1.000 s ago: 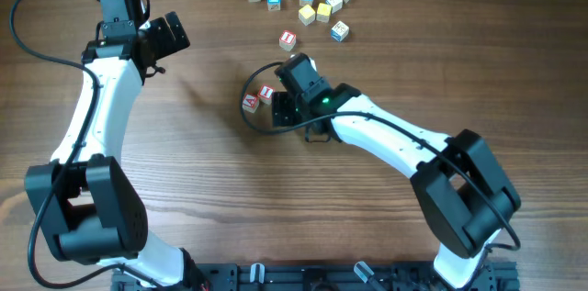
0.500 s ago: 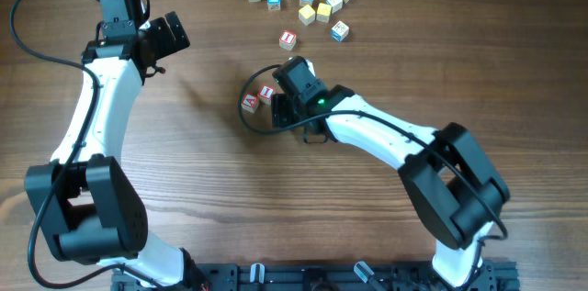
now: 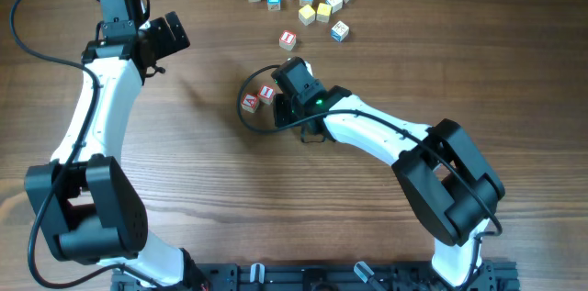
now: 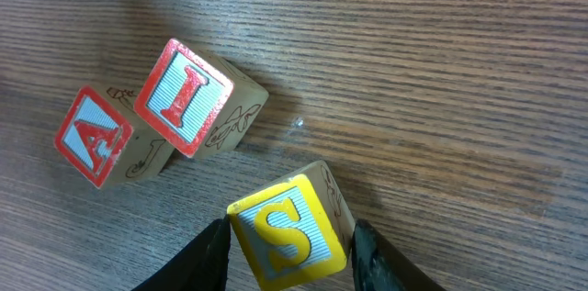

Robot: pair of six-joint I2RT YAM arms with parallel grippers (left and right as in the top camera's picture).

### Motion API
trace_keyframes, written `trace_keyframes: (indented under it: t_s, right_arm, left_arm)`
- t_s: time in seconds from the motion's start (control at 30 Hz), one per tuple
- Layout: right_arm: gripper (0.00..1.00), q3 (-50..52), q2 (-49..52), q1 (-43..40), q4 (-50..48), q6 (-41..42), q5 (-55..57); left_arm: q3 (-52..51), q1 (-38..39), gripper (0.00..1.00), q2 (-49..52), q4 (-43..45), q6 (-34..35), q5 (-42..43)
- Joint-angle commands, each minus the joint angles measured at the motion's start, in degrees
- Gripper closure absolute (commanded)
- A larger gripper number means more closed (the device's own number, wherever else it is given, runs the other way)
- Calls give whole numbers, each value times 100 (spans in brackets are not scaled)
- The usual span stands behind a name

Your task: Form a circle

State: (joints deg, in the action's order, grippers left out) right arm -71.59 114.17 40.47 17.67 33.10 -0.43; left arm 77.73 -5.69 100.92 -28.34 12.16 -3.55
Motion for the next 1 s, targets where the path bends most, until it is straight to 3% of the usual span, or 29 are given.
trace_keyframes:
  t_s: [0.0,0.97]
  right_arm:
    - [57,-7,59,13,-28,42,-72]
    - [55,-7,59,13,-79,160,-70]
  left_arm:
    - [28,-11,0,-52,0,52,2]
    - [28,-11,0,-52,0,52,2]
